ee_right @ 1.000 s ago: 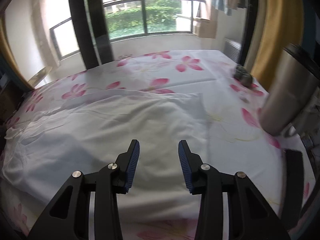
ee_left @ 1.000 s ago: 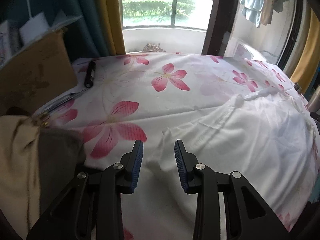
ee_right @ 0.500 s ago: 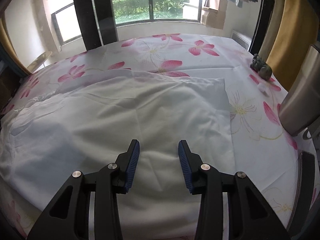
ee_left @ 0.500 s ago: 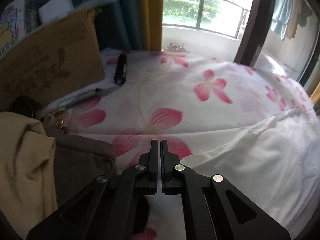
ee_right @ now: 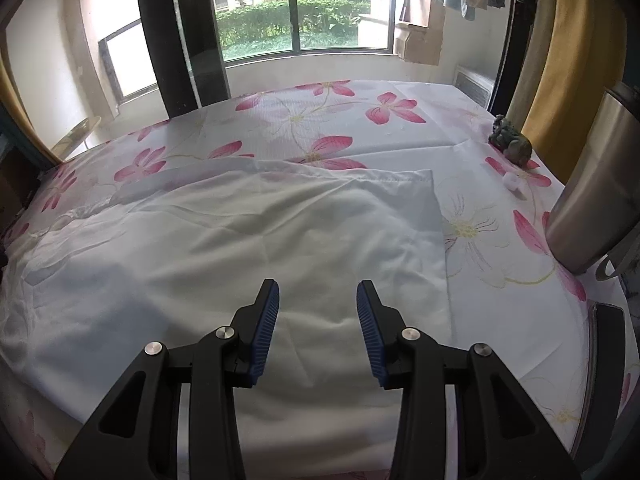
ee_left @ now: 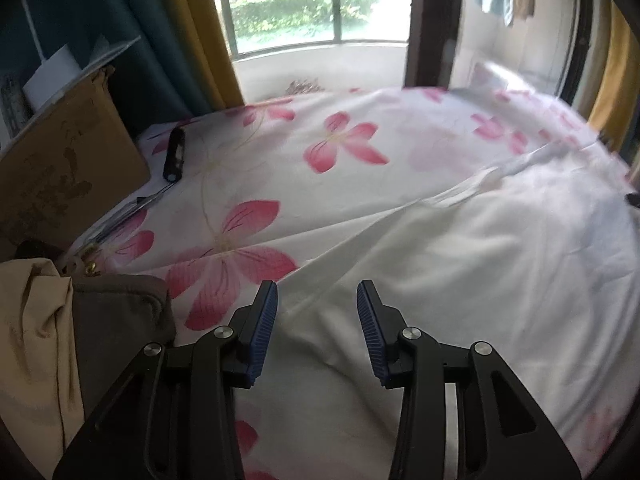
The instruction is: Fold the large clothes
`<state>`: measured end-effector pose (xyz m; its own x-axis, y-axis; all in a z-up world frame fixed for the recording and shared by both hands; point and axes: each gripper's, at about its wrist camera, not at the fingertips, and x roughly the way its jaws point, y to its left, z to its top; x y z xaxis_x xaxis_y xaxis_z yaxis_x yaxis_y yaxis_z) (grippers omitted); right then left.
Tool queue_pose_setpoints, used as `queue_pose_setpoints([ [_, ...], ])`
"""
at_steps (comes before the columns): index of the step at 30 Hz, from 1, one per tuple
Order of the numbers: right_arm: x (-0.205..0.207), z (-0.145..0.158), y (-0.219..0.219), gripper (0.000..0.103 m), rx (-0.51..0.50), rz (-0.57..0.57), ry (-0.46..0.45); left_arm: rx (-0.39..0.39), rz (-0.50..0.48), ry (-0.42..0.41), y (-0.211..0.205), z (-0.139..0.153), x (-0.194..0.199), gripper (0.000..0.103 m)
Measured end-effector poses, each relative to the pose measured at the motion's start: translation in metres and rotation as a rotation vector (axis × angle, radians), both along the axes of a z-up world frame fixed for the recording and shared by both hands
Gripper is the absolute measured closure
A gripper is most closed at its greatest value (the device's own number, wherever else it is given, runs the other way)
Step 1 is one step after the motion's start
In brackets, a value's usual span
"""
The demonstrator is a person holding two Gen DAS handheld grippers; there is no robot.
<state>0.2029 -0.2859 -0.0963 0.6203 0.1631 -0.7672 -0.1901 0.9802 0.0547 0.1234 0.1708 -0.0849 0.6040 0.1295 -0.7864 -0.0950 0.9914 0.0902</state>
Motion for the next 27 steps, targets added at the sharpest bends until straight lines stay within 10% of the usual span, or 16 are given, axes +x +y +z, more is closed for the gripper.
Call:
queue_pose_setpoints([
  [18,0.015,-0.002,-0.007,0.063,-0.005,-0.016,0.009,0.047,0.181,0.036,0.034,-0.003,0.03,0.059],
  [27,0.05,0.015,0.016,0.063,-0.062,0.101,-0.043,-0.056,-0.111,-0.035,-0.053,0.037,0.059,0.059],
])
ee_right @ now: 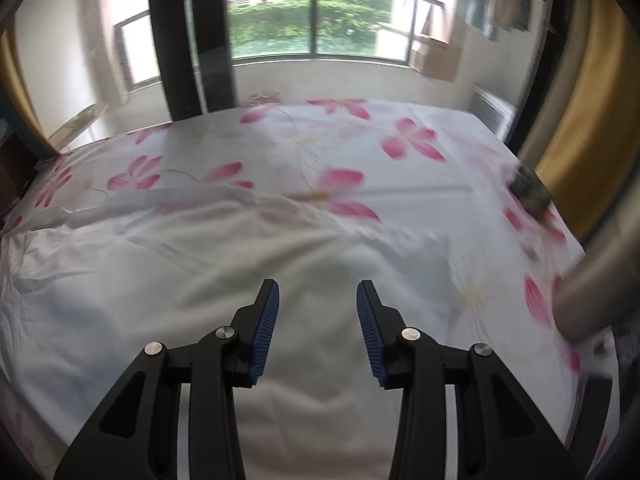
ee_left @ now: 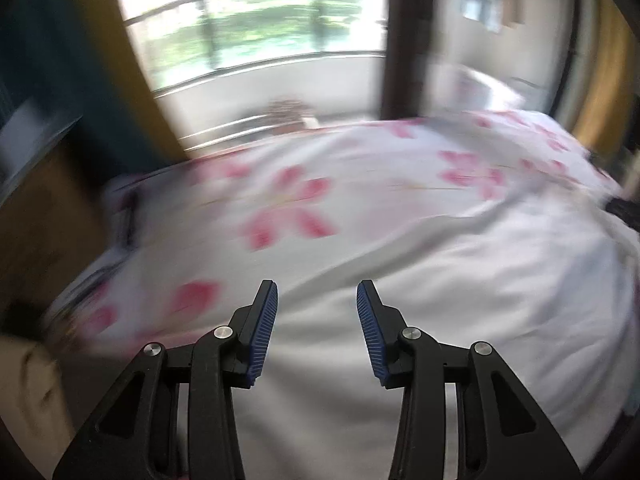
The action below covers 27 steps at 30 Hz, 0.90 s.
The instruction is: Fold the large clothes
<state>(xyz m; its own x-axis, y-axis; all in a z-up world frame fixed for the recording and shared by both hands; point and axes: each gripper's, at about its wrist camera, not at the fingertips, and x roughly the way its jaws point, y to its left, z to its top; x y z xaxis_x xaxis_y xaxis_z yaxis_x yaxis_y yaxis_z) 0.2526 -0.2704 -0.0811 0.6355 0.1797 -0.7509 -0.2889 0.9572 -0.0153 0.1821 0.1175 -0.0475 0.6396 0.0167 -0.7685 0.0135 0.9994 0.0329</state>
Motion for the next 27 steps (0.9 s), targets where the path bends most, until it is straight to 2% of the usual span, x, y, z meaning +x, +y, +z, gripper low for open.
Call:
queue_pose_setpoints([
  [2,0.008,0.0,0.01,0.063,-0.007,0.025,-0.004,-0.036,-0.092,0.029,-0.026,-0.006,0.019,0.059],
  [7,0.023,-0.008,0.029,0.063,0.034,0.055,0.024,-0.062,-0.196,0.118,-0.071,-0.03,0.064,0.059],
  [9,0.026,-0.011,0.034,0.063,0.043,0.062,0.033,-0.038,-0.187,0.154,-0.083,-0.037,0.08,0.059],
  [12,0.027,-0.015,0.04,0.063,0.044,0.085,0.041,0.032,-0.242,0.176,-0.111,-0.044,0.098,0.059],
  [16,0.028,-0.019,0.039,0.063,0.049,0.088,0.053,0.039,-0.226,0.177,-0.12,-0.053,0.121,0.059],
  [20,0.03,-0.024,0.033,0.063,0.048,0.066,0.068,0.029,-0.15,0.162,-0.111,-0.053,0.135,0.059],
  [24,0.031,-0.025,0.025,0.063,0.057,0.047,0.072,0.022,-0.117,0.147,-0.101,-0.054,0.13,0.059],
  [27,0.034,-0.026,0.018,0.062,0.048,0.012,0.078,0.053,-0.081,0.136,-0.089,-0.053,0.121,0.059],
])
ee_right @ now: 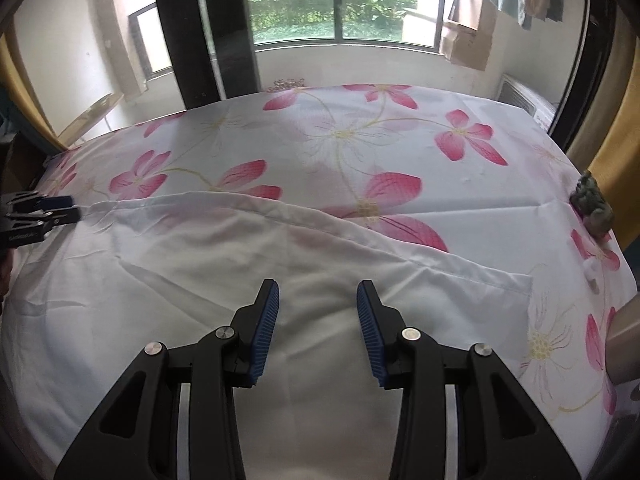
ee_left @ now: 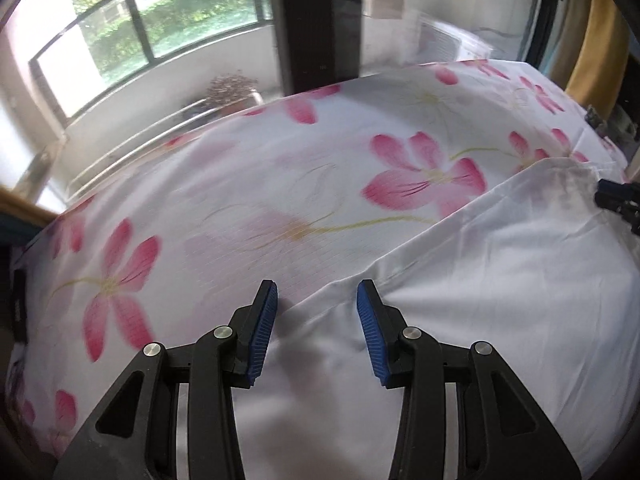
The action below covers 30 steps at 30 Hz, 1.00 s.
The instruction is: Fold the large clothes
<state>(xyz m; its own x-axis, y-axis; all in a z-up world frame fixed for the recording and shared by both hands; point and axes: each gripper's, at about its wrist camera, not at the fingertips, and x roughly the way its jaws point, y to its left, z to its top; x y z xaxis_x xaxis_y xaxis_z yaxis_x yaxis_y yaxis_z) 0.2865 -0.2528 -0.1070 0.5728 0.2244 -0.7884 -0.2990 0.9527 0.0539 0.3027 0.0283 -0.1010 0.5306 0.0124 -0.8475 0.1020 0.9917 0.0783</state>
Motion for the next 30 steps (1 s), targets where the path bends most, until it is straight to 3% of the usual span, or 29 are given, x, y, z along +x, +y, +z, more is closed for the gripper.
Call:
queue_pose_setpoints([
  [3,-0.002,0.004,-0.009,0.057,-0.008,-0.031,-0.005,0.015,0.064,-0.019,0.019,0.006,-0.014,0.059],
  [9,-0.018,0.012,-0.044,0.052,-0.017,-0.116,-0.024,-0.026,0.134,-0.109,0.05,0.032,-0.064,0.059],
  [14,-0.033,0.005,-0.073,0.051,-0.024,-0.199,0.009,-0.053,0.23,-0.108,0.077,0.028,-0.112,0.059],
  [18,-0.051,0.003,-0.084,0.051,-0.036,-0.247,0.033,0.02,0.291,-0.094,0.081,0.024,-0.157,0.059],
  [27,-0.103,0.01,-0.07,0.051,-0.013,-0.21,0.005,-0.04,0.348,-0.06,0.085,0.002,-0.218,0.059],
  [30,-0.114,0.003,-0.058,0.05,-0.04,-0.175,0.01,-0.014,0.347,-0.095,0.083,-0.001,-0.235,0.055],
])
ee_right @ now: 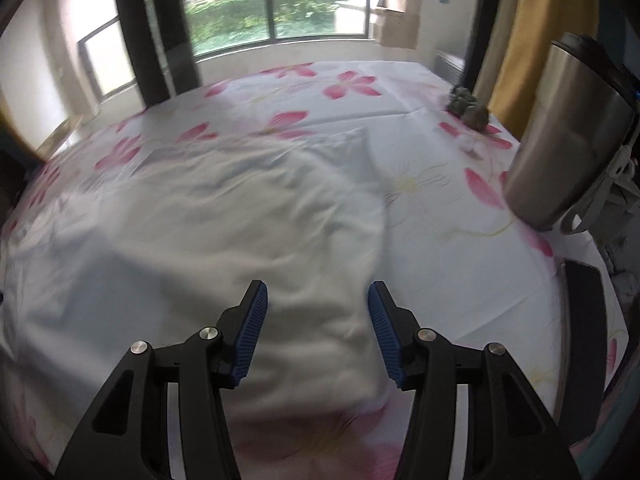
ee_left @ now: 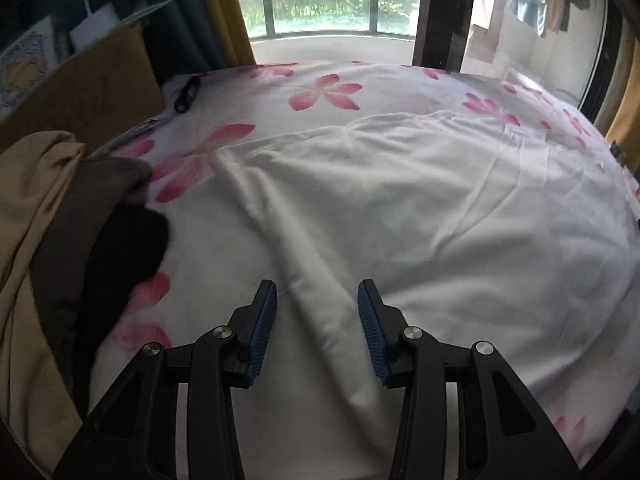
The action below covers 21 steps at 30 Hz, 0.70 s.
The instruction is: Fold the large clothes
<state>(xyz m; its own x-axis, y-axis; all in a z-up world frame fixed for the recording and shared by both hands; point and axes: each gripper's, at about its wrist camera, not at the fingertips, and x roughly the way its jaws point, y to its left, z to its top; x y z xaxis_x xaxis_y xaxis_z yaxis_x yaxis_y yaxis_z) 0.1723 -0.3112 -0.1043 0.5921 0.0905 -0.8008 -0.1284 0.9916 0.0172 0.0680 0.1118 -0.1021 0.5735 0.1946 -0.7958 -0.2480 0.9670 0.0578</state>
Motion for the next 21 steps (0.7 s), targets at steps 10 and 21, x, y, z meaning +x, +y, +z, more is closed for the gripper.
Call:
queue_pose_setpoints([
  [10,-0.032,-0.013,-0.005,0.035,-0.051,-0.028,-0.025,0.017,0.029,-0.034,-0.002,-0.001,-0.034,0.053],
  [21,-0.052,-0.007,-0.013,0.034,-0.008,-0.06,-0.013,-0.036,0.084,-0.193,-0.012,0.024,-0.074,0.053],
])
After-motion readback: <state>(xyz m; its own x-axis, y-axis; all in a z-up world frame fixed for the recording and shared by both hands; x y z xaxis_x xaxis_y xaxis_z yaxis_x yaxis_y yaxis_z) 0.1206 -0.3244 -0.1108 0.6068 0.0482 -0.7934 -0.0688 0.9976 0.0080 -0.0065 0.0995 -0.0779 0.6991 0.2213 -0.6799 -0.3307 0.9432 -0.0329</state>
